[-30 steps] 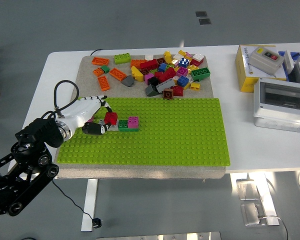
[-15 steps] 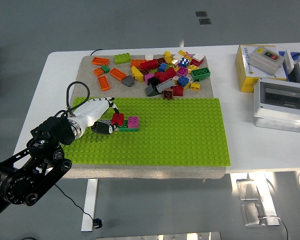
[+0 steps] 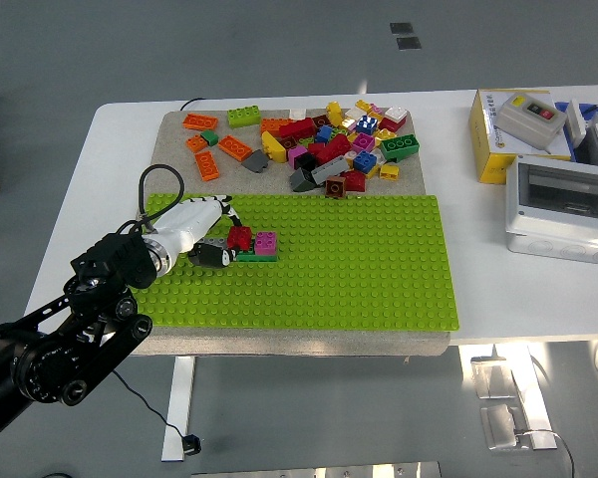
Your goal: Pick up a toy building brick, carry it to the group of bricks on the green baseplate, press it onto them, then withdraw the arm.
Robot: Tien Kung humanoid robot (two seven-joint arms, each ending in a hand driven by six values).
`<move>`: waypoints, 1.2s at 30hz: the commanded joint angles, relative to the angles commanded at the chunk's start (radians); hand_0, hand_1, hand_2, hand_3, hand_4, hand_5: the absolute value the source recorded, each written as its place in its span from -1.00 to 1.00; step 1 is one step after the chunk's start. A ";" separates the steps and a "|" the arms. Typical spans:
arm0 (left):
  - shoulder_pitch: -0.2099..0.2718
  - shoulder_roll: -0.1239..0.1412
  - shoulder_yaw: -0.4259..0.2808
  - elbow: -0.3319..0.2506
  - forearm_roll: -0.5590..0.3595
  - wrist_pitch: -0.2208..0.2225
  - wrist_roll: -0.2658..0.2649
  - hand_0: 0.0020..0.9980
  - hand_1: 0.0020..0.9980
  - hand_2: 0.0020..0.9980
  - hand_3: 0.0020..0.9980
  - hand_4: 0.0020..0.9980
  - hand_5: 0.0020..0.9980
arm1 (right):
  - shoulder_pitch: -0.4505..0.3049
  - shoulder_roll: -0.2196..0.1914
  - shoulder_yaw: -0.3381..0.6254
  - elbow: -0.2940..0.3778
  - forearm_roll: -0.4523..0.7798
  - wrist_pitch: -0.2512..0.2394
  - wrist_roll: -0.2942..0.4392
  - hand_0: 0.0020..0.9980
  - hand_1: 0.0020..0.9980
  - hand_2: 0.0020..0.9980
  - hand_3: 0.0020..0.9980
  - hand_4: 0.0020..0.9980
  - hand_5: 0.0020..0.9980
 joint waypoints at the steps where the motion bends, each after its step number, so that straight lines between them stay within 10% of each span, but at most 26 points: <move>1: -0.001 -0.001 0.002 0.002 -0.002 0.001 0.000 1.00 0.98 0.99 0.11 0.12 -0.62 | 0.000 0.000 0.000 0.000 0.000 0.000 0.000 0.33 0.18 0.11 0.51 -0.11 1.00; 36: -0.012 -0.023 0.038 0.060 -0.038 0.056 0.005 1.00 0.97 0.98 0.11 0.15 -0.55 | 0.002 0.003 0.004 0.000 -0.008 0.004 0.000 0.34 0.18 0.10 0.51 -0.07 1.00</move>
